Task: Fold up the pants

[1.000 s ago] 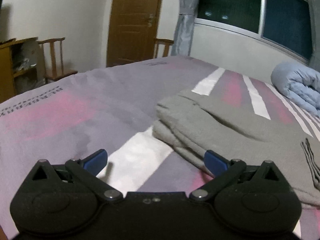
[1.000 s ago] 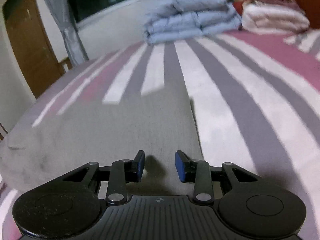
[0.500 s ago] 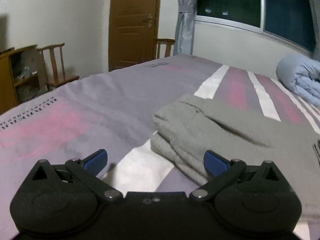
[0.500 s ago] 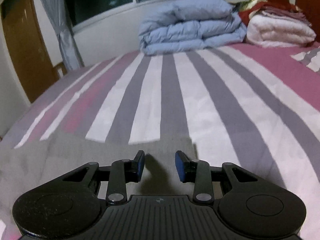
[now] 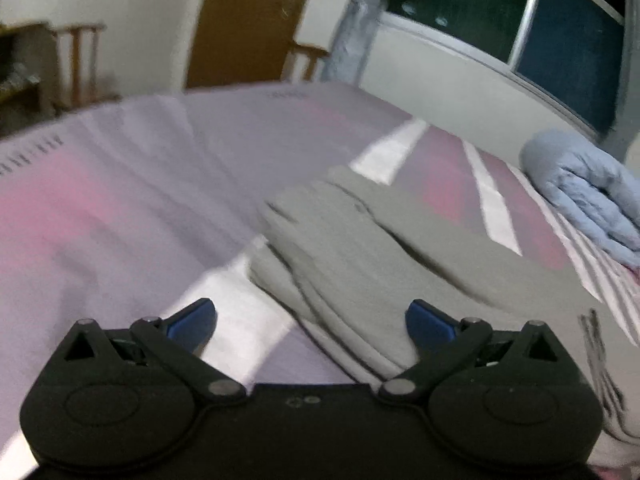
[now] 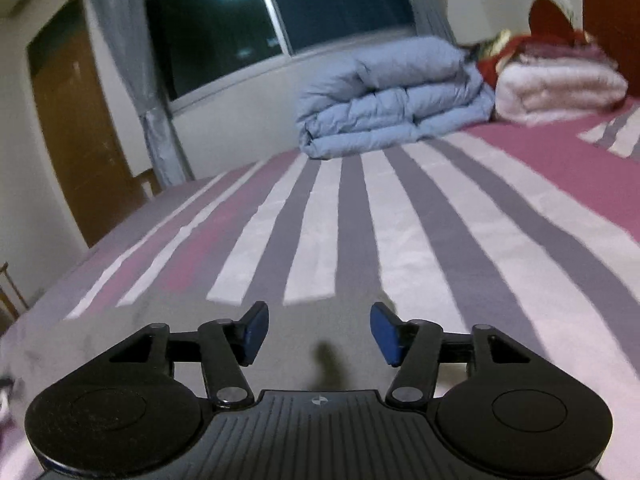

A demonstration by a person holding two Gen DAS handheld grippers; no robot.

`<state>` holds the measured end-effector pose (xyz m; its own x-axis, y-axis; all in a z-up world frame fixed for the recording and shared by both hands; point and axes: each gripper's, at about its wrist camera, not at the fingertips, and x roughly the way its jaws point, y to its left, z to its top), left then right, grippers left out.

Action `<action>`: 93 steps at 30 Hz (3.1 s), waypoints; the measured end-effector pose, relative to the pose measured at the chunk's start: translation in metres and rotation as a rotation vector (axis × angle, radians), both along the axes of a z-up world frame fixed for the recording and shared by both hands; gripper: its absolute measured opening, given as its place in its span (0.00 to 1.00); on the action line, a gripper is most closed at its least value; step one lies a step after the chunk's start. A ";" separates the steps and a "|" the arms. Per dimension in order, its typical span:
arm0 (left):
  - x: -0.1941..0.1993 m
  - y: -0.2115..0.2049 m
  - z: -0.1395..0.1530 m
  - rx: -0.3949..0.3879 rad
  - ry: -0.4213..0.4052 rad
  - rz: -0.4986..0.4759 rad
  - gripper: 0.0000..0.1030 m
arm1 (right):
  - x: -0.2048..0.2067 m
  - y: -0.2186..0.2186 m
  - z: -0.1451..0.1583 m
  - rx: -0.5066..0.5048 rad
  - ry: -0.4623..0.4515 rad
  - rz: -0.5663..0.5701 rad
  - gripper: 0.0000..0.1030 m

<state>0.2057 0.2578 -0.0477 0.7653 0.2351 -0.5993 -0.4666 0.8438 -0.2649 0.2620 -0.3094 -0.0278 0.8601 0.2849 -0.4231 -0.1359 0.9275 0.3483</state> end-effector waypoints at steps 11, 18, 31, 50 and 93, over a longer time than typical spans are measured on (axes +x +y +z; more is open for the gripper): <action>0.015 0.047 -0.035 -0.394 -0.207 -0.046 0.94 | -0.074 -0.060 -0.011 -0.010 -0.017 -0.230 0.65; 0.019 0.058 -0.044 -0.449 -0.206 -0.019 0.24 | -0.081 -0.080 -0.018 0.123 0.022 -0.313 0.65; 0.016 -0.080 0.077 -0.058 -0.322 -0.281 0.23 | -0.060 -0.118 0.005 0.106 0.036 -0.226 0.67; 0.047 -0.423 0.021 0.073 -0.184 -0.749 0.94 | -0.103 -0.225 -0.001 0.176 0.115 -0.420 0.85; -0.025 -0.083 -0.002 0.120 0.032 -0.051 0.94 | -0.041 0.002 0.013 0.353 0.116 -0.084 0.45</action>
